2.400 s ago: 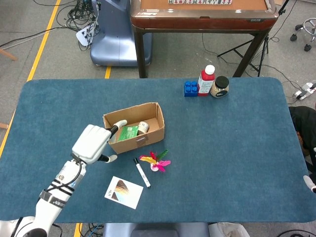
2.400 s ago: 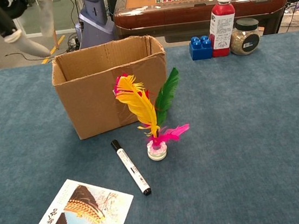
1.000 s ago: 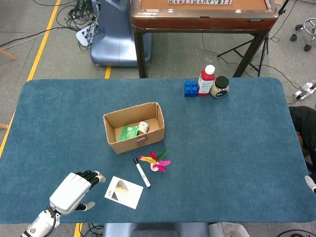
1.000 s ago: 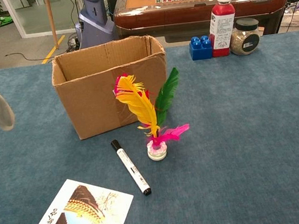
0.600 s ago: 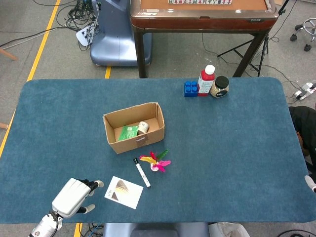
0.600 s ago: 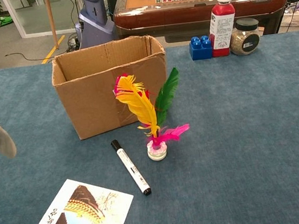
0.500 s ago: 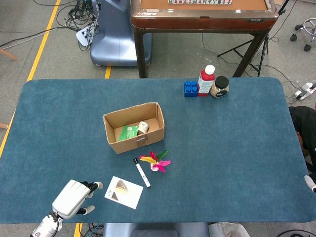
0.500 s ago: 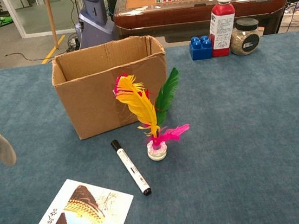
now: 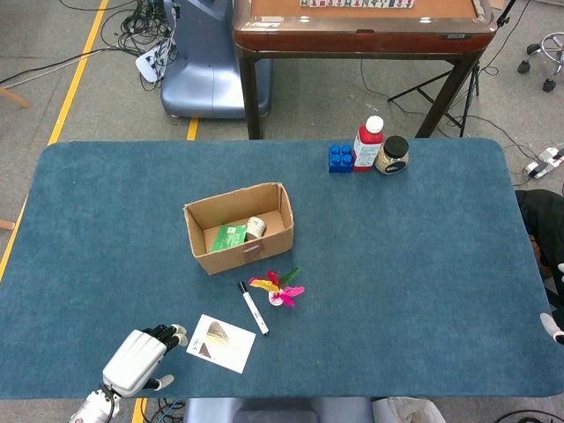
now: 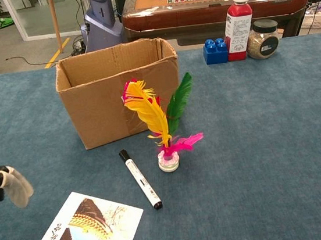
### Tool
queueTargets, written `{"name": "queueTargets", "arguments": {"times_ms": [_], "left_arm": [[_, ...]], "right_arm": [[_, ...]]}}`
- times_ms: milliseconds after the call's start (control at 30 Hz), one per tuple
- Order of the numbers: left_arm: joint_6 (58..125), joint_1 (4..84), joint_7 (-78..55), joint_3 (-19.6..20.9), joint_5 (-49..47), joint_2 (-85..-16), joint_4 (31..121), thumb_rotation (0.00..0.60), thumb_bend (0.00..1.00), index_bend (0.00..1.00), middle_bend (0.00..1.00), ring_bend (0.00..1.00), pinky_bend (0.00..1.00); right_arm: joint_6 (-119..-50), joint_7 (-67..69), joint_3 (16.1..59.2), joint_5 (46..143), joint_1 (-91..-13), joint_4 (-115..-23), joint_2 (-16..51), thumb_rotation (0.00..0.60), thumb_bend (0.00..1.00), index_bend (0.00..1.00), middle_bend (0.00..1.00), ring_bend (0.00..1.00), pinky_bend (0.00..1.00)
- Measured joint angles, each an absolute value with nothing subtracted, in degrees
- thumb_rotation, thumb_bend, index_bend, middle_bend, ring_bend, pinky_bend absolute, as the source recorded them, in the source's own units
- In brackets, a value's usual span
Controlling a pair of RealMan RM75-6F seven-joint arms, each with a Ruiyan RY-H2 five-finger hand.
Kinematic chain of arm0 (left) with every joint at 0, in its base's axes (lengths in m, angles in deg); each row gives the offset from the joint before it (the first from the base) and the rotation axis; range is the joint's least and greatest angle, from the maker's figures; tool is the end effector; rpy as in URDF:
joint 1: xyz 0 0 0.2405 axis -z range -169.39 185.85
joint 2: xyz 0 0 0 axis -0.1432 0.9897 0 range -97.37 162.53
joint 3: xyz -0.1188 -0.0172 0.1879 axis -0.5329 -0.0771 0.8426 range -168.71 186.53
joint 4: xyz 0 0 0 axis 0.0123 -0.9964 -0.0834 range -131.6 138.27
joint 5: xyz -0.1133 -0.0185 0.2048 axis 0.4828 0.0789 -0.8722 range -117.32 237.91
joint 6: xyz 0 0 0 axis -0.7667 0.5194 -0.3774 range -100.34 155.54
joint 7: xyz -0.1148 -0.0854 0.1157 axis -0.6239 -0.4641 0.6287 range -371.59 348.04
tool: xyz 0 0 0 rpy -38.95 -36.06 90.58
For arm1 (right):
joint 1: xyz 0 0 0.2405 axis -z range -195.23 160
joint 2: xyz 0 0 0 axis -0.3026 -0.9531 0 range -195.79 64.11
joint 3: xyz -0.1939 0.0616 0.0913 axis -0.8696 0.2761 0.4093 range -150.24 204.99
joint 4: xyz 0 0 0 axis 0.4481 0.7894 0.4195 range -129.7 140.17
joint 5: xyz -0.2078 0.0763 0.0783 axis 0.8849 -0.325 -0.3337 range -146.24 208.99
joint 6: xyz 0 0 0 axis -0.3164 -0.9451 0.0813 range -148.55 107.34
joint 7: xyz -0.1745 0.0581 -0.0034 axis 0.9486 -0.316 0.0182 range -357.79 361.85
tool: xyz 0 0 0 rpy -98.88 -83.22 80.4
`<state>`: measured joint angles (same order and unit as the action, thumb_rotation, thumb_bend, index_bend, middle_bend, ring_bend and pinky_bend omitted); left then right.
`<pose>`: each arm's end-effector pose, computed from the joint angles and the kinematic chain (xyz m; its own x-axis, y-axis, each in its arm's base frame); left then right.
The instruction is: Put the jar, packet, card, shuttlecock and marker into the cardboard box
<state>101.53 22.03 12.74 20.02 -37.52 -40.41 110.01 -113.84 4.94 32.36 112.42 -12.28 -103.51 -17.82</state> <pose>-0.1648 0.1646 -0.0076 0.5112 0.2610 0.8188 0.8102 -0.4643 -0.3578 -0.2868 -0.1741 0.2070 0.4525 0.0896 0.8873 -0.8783 0.2168 0.4261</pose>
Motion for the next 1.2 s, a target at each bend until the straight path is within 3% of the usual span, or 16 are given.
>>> {"name": "queueTargets", "arguments": {"times_ms": [67, 167, 300, 1200], "left_arm": [[101.1, 21.8, 12.7, 20.0, -37.4, -41.1, 109.3, 0.600, 0.06, 0.38, 0.01, 0.03, 0.24], [100.7, 21.5, 12.6, 20.0, -37.4, -42.1, 108.1, 0.600, 0.06, 0.36, 0.00, 0.00, 0.12], [100.8, 21.2, 12.4, 19.9, -38.0, -44.0, 106.1, 0.600, 0.06, 0.35, 0.00, 0.00, 0.06], [90.2, 25.6, 15.5, 14.2, -26.4, -49.3, 104.3, 0.600, 0.06, 0.35, 0.00, 0.00, 0.05]], "right_arm": [[-113.9, 5.0, 32.4, 112.5, -12.3, -103.5, -17.8, 0.600, 0.19, 0.26, 0.35, 0.26, 0.39], [-113.8, 5.0, 32.4, 112.4, -12.3, -103.5, -17.8, 0.600, 0.19, 0.26, 0.35, 0.26, 0.39], [-113.6, 5.2, 32.3, 112.4, -12.4, -103.5, -17.7, 0.600, 0.19, 0.26, 0.35, 0.26, 0.39], [-113.9, 4.6, 32.3, 112.6, -12.3, -103.6, -18.1, 0.600, 0.19, 0.26, 0.35, 0.26, 0.39]]}}
